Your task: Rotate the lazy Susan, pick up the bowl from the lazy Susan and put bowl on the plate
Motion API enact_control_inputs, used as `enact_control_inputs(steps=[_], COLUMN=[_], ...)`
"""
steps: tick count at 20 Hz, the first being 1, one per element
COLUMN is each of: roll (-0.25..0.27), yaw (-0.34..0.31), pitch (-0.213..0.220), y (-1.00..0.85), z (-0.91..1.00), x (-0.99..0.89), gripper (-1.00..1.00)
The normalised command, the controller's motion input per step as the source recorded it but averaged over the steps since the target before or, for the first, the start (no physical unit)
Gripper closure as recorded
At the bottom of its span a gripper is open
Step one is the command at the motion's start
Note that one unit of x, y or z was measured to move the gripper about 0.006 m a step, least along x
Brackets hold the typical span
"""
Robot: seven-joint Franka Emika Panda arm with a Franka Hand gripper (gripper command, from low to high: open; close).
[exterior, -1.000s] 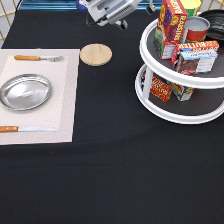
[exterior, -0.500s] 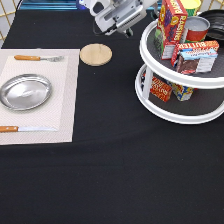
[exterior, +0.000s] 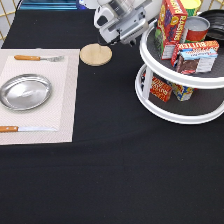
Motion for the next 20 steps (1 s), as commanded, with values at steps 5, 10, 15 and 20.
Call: enact_control_inputs(steps=[5, 10, 15, 20], roll=[0.026, 0.002, 0.02, 0.055], yaw=[-0.013, 0.0, 0.0, 0.008], pitch=[0.064, 0.097, 0.148, 0.145], y=[0.0, 0.07, 0.09, 0.0], z=[0.0, 0.08, 0.11, 0.06], x=[0.45, 0.74, 0.87, 0.81], gripper=[-1.0, -1.0, -1.0, -1.0])
